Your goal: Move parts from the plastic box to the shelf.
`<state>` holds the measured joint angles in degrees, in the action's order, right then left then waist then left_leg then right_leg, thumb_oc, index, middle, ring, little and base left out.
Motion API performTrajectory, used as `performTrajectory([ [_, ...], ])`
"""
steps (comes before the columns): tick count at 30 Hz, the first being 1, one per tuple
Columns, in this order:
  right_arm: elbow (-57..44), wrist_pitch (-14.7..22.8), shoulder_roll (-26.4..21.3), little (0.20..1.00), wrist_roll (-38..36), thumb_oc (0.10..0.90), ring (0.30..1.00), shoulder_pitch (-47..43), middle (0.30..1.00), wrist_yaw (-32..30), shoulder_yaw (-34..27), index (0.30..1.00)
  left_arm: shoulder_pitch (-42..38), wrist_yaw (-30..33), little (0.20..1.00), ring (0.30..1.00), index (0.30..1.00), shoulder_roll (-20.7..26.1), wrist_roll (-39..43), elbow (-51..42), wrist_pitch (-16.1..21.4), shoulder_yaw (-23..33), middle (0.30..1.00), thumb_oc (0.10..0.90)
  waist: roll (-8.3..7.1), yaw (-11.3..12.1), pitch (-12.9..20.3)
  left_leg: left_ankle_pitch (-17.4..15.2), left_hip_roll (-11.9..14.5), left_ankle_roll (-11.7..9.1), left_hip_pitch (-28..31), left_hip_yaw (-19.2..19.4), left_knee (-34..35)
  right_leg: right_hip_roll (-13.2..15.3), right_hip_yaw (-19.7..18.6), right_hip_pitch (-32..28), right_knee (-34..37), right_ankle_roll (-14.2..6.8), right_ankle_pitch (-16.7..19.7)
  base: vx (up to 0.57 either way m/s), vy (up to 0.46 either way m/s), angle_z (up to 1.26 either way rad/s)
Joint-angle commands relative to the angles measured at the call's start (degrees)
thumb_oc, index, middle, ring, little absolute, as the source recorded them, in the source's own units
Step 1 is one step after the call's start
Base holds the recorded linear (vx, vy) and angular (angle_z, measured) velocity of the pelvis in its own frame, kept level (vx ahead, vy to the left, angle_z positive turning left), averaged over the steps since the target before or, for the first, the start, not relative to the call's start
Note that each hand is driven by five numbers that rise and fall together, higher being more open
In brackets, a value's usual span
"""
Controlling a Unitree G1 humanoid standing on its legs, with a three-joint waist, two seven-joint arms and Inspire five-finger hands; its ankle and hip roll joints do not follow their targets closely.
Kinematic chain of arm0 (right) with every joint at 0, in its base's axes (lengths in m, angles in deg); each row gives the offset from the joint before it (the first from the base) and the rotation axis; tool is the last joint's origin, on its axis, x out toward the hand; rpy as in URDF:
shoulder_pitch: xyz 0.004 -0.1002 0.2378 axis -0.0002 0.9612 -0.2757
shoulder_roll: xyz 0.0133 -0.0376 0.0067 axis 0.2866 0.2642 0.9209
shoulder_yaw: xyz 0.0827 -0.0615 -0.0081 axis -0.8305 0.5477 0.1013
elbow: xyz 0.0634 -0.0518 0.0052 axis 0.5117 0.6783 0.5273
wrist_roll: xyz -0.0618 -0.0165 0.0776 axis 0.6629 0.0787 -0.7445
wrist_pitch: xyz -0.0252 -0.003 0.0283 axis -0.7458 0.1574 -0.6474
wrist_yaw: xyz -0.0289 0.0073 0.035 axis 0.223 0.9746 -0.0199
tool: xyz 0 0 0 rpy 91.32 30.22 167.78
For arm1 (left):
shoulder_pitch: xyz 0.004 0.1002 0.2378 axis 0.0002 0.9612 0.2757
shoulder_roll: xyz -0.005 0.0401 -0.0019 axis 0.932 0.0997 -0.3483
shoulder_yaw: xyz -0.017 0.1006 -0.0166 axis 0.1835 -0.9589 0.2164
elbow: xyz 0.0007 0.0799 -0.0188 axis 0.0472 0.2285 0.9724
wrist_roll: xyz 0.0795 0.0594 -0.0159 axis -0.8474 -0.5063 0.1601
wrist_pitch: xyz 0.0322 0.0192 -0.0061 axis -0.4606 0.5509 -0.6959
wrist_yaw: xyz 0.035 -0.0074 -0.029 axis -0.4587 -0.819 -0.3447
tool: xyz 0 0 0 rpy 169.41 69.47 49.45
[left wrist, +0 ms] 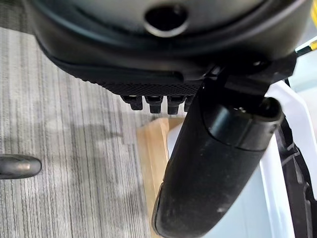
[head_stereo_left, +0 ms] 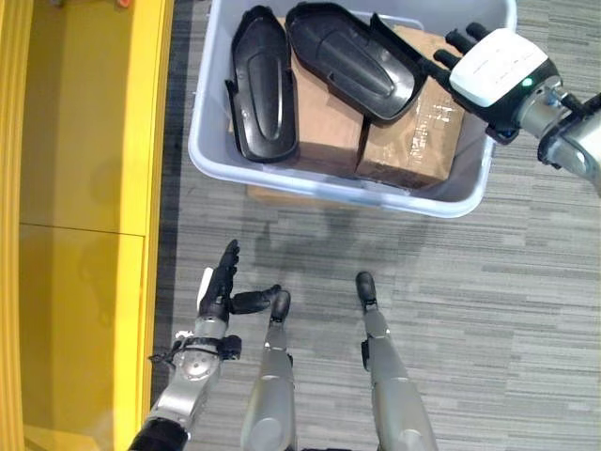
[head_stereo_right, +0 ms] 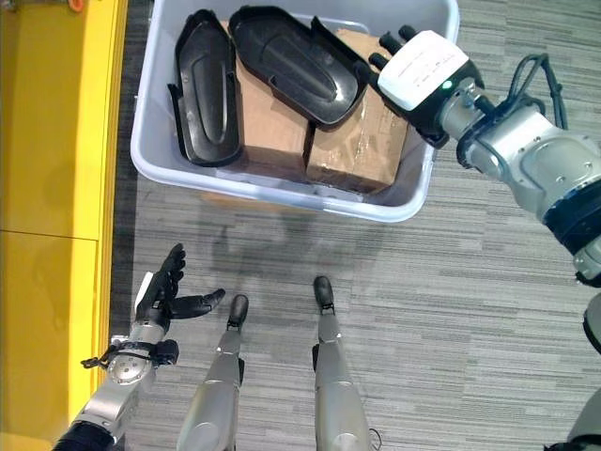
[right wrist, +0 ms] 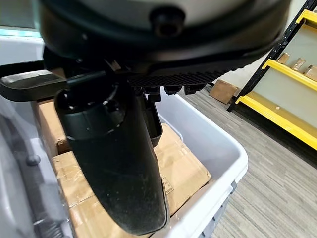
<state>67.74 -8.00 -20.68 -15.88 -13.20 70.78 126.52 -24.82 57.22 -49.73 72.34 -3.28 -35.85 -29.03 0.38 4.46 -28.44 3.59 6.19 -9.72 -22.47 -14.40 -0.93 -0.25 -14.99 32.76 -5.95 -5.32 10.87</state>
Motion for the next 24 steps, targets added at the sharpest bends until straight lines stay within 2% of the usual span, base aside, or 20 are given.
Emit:
performTrajectory([
  [1, 3.03, -3.85, 1.1, 1.0, 0.18, 0.9, 1.0, -6.34, 1.0, -5.84, -0.89, 1.0, 1.33, 2.71, 1.0, 1.0, 1.0, 1.59, -1.15, -2.93, 3.74, -0.29, 1.0, 0.9, -0.54, 0.98, 5.07, 8.16, 0.05, 1.92, 1.01, -3.92, 5.93, 0.9, 4.34, -2.41, -7.3, -0.17, -10.06, 0.03, -0.022, 0.02],
  [14, 11.66, -5.65, 4.46, 1.0, -3.63, 0.9, 1.0, -6.76, 1.0, -8.71, -3.13, 1.0, 0.42, 4.95, 1.0, 1.0, 1.0, 0.72, -0.61, -3.82, 4.36, -0.18, 1.0, 0.9, 0.73, 2.9, 2.68, 8.34, -0.82, 1.93, -1.86, -5.66, 5.93, 1.48, 5.27, 1.36, -9.9, -0.1, -10.95, 0.02, -0.01, 0.07],
  [24, 14.91, -6.04, 5.42, 1.0, -5.3, 0.9, 1.0, -8.82, 1.0, -9.93, -2.34, 1.0, -0.11, 6.63, 1.0, 1.0, 1.0, 0.24, -0.21, -5.11, 5.06, 0.26, 1.0, 0.9, 1.81, 4.07, 0.78, 8.66, -1.58, 1.95, -4.31, -6.38, 5.93, 1.98, 5.27, 4.56, -11.6, -0.2, -11.32, 0.0, 0.0, 0.02],
])
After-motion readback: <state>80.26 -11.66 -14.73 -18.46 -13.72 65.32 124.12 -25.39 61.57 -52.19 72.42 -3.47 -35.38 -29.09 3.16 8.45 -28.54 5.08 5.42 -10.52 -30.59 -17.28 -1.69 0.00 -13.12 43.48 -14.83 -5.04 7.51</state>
